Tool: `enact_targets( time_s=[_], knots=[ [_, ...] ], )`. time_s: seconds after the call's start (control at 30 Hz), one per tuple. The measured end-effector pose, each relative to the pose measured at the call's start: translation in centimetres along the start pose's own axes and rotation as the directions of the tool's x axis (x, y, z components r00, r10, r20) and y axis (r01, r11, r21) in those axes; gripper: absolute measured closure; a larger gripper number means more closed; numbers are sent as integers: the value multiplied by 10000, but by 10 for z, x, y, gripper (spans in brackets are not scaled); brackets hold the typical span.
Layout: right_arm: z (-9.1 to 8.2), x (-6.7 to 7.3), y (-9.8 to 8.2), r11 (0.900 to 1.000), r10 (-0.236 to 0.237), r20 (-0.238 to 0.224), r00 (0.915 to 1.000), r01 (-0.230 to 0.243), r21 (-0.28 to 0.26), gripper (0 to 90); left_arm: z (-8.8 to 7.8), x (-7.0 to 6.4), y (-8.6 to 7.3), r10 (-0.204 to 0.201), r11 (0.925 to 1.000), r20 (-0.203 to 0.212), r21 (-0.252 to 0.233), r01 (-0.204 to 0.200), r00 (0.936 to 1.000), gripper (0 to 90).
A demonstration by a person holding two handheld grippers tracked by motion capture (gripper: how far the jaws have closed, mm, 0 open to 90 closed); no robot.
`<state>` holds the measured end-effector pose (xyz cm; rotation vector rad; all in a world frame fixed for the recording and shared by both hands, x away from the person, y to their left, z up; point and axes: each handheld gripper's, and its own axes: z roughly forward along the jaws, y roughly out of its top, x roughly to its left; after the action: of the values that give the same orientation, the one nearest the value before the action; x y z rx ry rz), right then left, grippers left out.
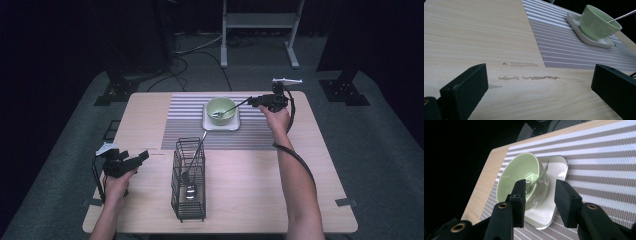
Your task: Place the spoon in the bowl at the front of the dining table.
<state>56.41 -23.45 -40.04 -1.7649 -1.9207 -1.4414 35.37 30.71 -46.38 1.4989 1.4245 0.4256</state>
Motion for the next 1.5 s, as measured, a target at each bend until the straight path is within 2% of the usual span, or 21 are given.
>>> enact_targets(
  time_s=[0.3,0.43,0.63,0.8,1.5],
  knots=[
    [-13,-8,-12,10000,25,-92,10000,-24,89,563,-1,0,-1,81,10000,-14,17,-81,10000,0],
    [-15,-8,-15,9997,-125,226,9997,120,231,538,-2,-1,-1,72,10000,-31,-13,-72,10000,0],
    [-19,-4,-19,9988,-382,205,9991,375,316,521,-2,-2,-1,125,9999,-5,9,-125,9999,0],
    [-22,0,-22,9981,-423,-160,9990,430,434,480,-2,-2,-1,123,9999,-20,20,-123,9999,0],
    [-31,11,-35,9904,-995,-218,9948,1012,938,444,-1,-2,-1,182,9998,-26,46,-182,9998,0]
  ],
)
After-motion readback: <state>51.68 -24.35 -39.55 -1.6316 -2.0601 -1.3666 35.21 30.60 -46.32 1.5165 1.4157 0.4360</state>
